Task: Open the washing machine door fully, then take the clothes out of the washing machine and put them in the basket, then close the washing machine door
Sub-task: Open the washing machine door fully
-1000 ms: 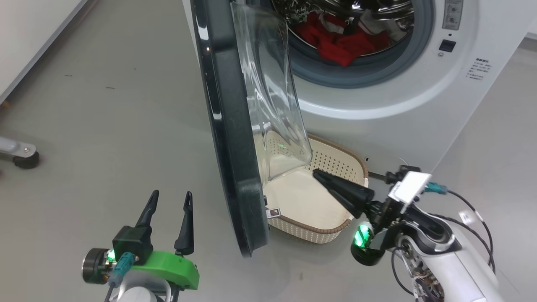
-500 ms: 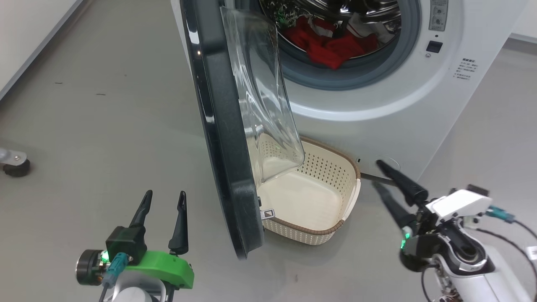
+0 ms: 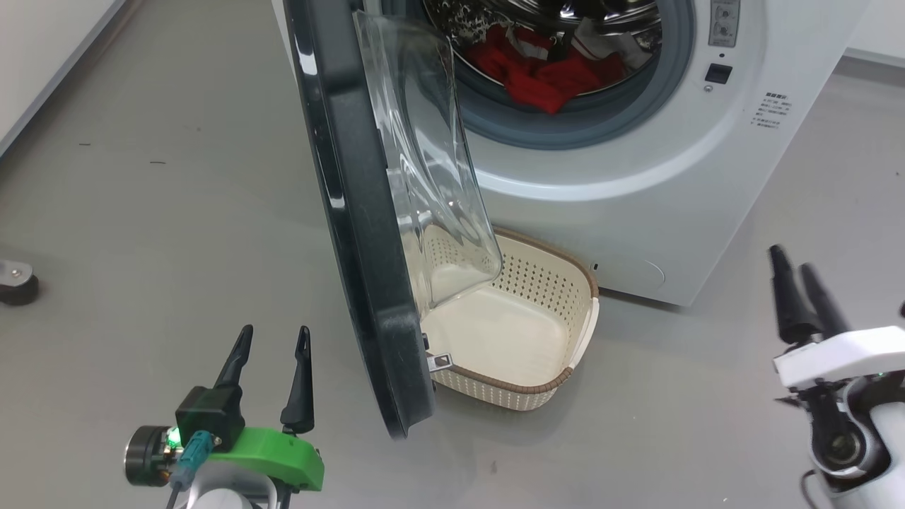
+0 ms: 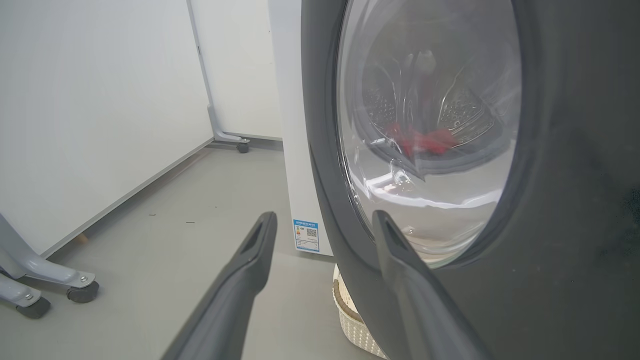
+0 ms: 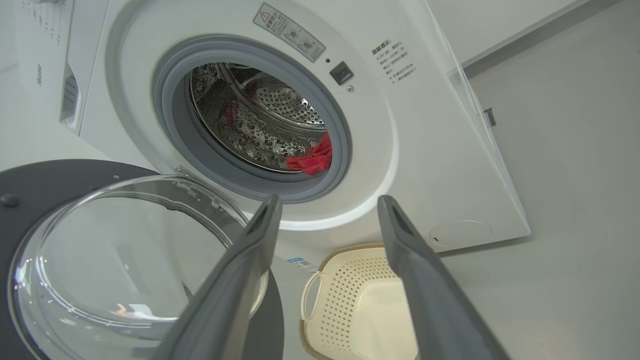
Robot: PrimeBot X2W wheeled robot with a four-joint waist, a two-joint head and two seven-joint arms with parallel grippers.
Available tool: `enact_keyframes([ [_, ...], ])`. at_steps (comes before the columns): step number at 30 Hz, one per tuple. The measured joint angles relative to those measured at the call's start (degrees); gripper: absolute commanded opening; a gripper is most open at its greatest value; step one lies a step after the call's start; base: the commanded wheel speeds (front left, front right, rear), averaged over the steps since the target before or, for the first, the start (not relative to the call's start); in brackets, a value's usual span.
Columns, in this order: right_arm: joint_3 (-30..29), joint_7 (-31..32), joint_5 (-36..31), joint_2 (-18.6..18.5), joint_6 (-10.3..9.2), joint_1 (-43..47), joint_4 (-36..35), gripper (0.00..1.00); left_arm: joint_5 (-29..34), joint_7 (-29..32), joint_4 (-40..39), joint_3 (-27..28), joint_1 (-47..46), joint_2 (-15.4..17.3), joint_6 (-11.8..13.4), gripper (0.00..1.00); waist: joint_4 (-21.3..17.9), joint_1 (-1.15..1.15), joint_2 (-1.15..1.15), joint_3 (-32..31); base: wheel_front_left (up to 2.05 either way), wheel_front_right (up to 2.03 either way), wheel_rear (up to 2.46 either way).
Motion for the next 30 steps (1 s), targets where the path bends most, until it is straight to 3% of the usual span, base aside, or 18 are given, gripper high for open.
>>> enact_keyframes([
  [5, 0.7, -11.0, -15.9, -7.1, -0.09, 0.0, 0.2, 1.00, 0.2, 0.0, -0.1, 0.2, 0.0, 0.0, 0.0, 1.00, -0.4, 0.00, 0.00, 0.1, 0.00, 0.00, 0.00],
  [7, 0.8, -14.2, -21.3, -8.8, -1.71, 0.0, 0.0, 1.00, 0.2, 0.0, -0.1, 0.3, 0.0, 0.0, 0.0, 1.00, -0.5, 0.00, 0.00, 0.2, 0.00, 0.00, 0.00],
  [12, 1.8, -11.2, -32.4, -9.6, -5.55, -0.1, -1.2, 1.00, 0.2, 0.0, -0.1, 0.3, 0.0, 0.0, 0.0, 1.00, -0.6, 0.00, 0.00, 0.2, 0.00, 0.00, 0.00],
  [15, 2.6, -10.7, -35.5, -9.3, -7.14, 0.0, -1.8, 1.00, 0.5, 0.0, -0.1, 0.3, 0.0, 0.0, 0.0, 1.00, -0.7, 0.00, 0.00, 0.2, 0.00, 0.00, 0.00],
  [21, 1.4, -10.3, -39.5, -4.7, -9.15, 0.3, -4.9, 1.00, 0.5, 0.0, -0.1, 0.5, 0.0, 0.0, 0.0, 1.00, -0.6, 0.00, 0.00, 0.5, 0.00, 0.00, 0.00],
  [30, 3.8, -10.3, -42.1, 0.4, -9.07, 3.4, -4.9, 1.00, 0.5, 0.0, -0.1, 0.5, 0.0, 0.0, -0.1, 1.00, -0.5, 0.00, 0.00, 0.8, 0.00, 0.00, 0.00],
])
